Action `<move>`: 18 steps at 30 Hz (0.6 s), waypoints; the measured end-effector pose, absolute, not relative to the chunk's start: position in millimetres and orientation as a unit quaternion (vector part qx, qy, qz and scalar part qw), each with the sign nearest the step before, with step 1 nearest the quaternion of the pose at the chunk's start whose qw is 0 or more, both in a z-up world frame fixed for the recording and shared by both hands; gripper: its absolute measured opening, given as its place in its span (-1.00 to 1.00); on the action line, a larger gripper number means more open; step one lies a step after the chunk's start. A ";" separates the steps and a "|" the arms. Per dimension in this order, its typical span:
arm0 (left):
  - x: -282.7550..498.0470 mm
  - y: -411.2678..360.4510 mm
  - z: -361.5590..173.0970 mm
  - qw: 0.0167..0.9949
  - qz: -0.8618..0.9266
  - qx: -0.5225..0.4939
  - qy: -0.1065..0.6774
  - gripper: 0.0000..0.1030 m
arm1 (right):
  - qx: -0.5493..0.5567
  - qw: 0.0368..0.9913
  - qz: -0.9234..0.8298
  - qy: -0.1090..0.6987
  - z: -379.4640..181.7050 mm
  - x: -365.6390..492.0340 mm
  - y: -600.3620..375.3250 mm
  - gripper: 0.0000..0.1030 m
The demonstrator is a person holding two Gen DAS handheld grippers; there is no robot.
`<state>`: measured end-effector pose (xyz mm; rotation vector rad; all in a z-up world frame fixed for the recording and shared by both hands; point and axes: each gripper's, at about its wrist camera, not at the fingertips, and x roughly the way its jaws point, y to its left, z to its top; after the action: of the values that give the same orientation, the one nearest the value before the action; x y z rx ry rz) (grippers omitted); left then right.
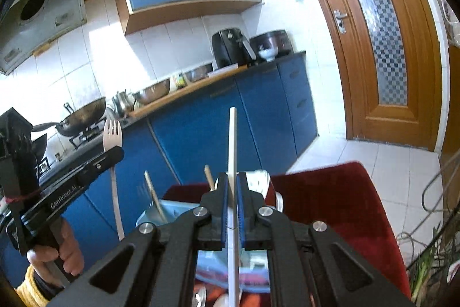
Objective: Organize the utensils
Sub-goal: 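Lift both held utensils and lower them into the blue holder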
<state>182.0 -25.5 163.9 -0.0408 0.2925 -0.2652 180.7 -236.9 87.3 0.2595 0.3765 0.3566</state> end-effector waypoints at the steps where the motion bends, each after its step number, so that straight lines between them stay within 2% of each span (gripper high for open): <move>1: 186.2 -26.6 164.8 0.983 -0.127 -0.017 0.135 -0.95 | 0.128 0.960 0.176 0.179 88.3 184.2 -235.0 -0.86; 8: 210.1 -35.4 154.0 0.991 -0.093 0.004 0.092 -0.95 | 0.118 0.967 0.173 0.143 82.4 204.9 -224.2 -0.86; 18: 216.7 -42.2 115.6 0.993 -0.077 0.024 0.087 -0.95 | 0.101 0.971 0.175 0.128 59.8 218.0 -216.6 -0.86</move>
<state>216.7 -42.2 115.6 0.0482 0.1740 -0.1546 218.0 -216.6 59.8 0.2036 0.2583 0.3526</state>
